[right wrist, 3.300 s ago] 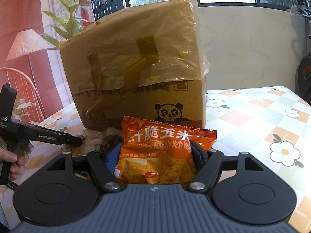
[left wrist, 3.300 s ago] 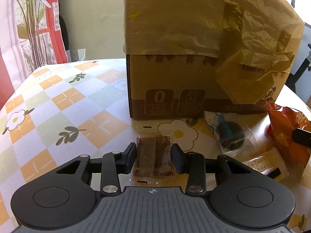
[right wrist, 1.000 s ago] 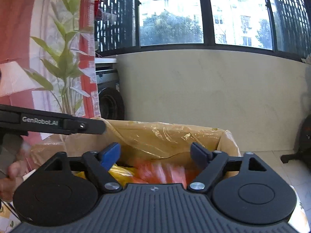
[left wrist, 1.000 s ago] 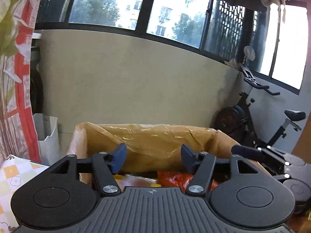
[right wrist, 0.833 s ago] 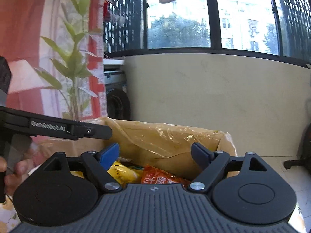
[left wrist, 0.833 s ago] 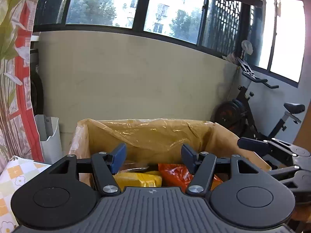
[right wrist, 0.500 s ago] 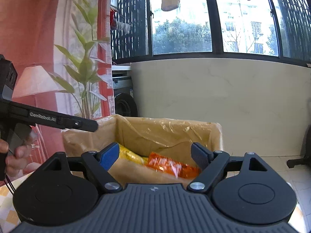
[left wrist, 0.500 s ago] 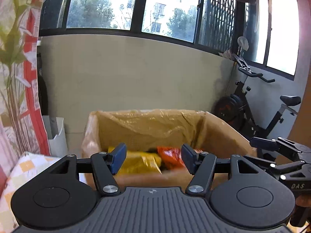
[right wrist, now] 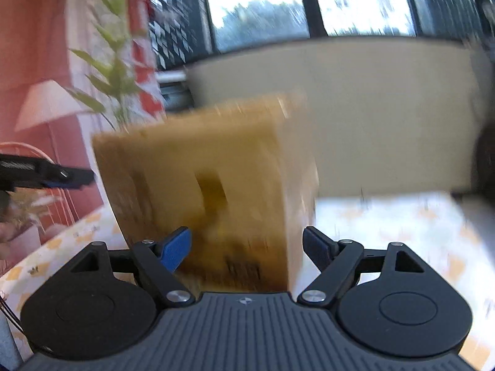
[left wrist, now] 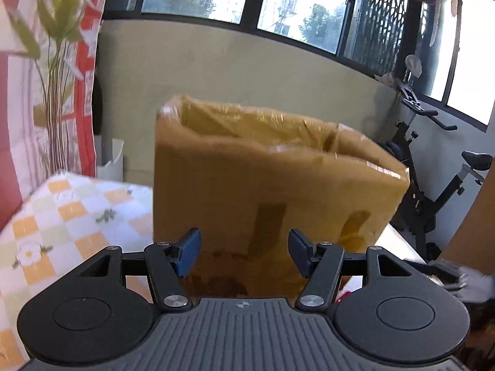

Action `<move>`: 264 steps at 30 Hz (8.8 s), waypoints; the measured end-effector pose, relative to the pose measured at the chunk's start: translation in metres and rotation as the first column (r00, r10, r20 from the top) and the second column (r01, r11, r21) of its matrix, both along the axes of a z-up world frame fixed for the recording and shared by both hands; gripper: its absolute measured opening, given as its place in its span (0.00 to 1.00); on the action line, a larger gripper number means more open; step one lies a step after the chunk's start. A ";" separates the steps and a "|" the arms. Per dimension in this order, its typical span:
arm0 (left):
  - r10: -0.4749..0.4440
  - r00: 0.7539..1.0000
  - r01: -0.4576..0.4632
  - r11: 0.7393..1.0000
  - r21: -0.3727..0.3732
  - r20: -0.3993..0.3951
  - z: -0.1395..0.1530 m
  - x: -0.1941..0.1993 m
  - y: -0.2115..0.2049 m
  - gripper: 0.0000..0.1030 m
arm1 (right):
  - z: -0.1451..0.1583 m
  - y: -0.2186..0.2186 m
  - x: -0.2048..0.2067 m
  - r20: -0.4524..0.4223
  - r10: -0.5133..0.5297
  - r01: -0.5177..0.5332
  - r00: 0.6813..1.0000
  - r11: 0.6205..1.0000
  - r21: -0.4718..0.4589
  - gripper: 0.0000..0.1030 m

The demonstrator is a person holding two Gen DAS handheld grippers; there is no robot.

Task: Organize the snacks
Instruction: 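Grasp the dark round wrapped snack with the left gripper while the right grasps a red candy packet, then lift both snacks over the box and open both grippers to drop them, then grasp the cracker packet with the left gripper, then carry the cracker packet over the box and open the left gripper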

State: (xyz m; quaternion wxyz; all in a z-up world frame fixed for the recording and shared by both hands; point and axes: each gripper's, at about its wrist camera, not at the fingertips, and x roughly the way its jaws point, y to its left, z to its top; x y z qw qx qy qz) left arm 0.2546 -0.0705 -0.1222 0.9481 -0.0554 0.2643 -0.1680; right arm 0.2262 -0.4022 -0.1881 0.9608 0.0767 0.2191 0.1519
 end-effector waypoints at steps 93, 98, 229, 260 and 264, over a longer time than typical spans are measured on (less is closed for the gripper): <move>-0.025 0.985 0.032 0.999 0.039 -0.169 -0.079 -0.028 0.024 0.48 | -0.060 0.016 0.018 -0.252 0.107 -0.161 0.962 0.965 -0.205 0.72; -0.023 0.985 0.028 0.999 0.024 -0.172 -0.083 -0.025 0.027 0.48 | -0.059 0.021 0.011 -0.246 0.100 -0.160 0.964 0.958 -0.239 0.51; -0.242 0.968 0.236 0.969 -0.077 -0.065 -0.006 0.011 -0.016 0.45 | 0.035 0.098 -0.027 0.017 0.262 -0.247 0.965 0.930 -0.272 0.45; -0.221 0.975 0.221 0.975 -0.007 0.021 0.074 0.124 -0.051 0.46 | 0.125 0.079 0.112 0.087 0.235 -0.203 0.968 0.940 -0.272 0.45; -0.199 0.980 0.199 0.980 -0.007 -0.006 0.063 0.128 -0.053 0.49 | 0.116 0.079 0.123 0.046 0.228 -0.207 0.973 0.941 -0.269 0.45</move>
